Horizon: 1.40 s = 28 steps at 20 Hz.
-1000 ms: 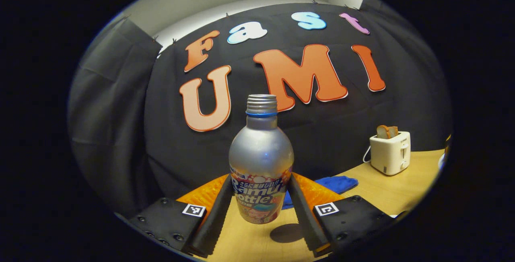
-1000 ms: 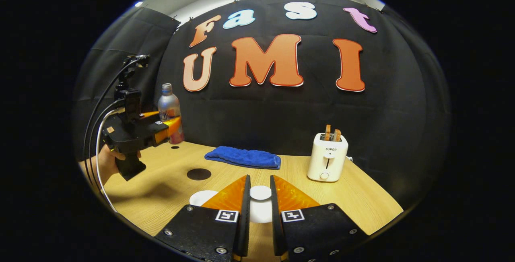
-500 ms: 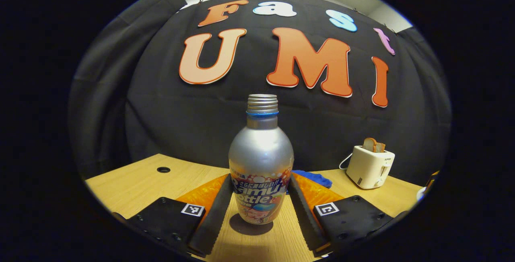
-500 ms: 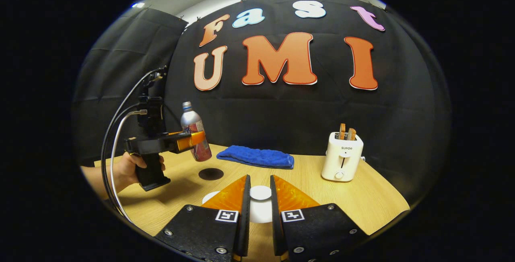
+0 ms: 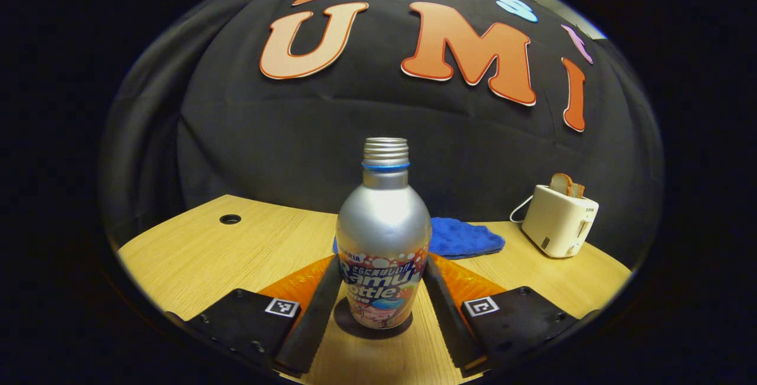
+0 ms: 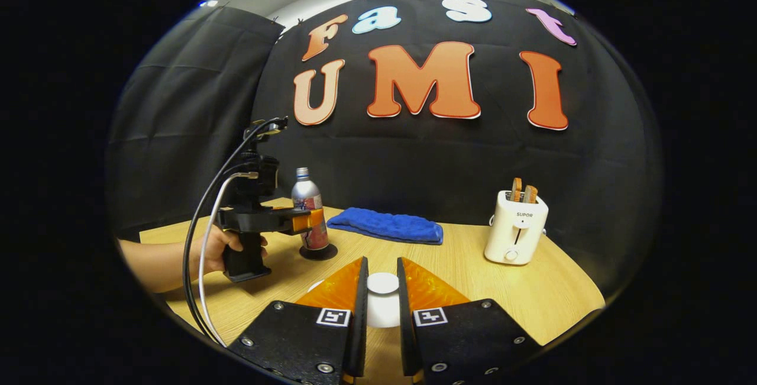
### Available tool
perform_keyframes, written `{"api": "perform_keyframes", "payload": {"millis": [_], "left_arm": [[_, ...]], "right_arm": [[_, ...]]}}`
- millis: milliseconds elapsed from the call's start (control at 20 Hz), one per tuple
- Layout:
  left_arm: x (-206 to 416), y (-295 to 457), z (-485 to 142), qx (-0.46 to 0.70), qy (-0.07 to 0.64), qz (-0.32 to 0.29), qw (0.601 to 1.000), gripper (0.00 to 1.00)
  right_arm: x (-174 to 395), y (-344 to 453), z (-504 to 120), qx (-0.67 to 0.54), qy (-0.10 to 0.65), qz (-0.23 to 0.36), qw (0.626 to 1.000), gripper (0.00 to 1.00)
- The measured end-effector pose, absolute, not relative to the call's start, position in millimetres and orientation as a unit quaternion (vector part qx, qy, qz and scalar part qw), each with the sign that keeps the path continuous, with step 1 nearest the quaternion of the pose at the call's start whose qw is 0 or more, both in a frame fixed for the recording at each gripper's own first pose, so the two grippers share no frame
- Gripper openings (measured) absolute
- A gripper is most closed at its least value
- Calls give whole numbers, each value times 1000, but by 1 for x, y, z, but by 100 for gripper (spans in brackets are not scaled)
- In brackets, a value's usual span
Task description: Open the teacup lid with one hand, grasp the water bottle and pour water into the teacup with the other hand; after pouring, place the water bottle on the coaster and then close the teacup lid.
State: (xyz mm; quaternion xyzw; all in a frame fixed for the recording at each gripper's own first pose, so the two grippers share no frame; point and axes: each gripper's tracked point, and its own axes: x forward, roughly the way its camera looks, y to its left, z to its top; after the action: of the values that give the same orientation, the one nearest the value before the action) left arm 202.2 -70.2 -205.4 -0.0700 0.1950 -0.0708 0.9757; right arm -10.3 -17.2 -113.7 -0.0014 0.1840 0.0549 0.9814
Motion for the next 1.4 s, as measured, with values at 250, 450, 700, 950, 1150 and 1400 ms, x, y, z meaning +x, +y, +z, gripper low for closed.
{"api": "perform_keyframes", "payload": {"millis": [250, 450, 700, 950, 1150, 1400], "left_arm": [[204, -71, -221, -88, 214, -64, 971, 87], [202, -73, -216, -89, 210, -70, 971, 90], [193, -70, -208, -84, 208, -77, 972, 98], [170, -64, -197, -86, 196, -86, 973, 95], [149, -61, -192, -46, 181, -98, 977, 98], [122, -62, -171, -23, 154, -114, 981, 98]], "right_arm": [[-9, -7, -121, 2, 190, 64, 980, 25], [-6, 0, -122, 3, 188, 68, 980, 25], [0, 9, -121, 10, 183, 73, 980, 25], [6, 26, -122, 21, 177, 82, 981, 24], [12, 37, -122, 30, 169, 88, 981, 29], [20, 48, -135, 39, 169, 90, 981, 25]]}}
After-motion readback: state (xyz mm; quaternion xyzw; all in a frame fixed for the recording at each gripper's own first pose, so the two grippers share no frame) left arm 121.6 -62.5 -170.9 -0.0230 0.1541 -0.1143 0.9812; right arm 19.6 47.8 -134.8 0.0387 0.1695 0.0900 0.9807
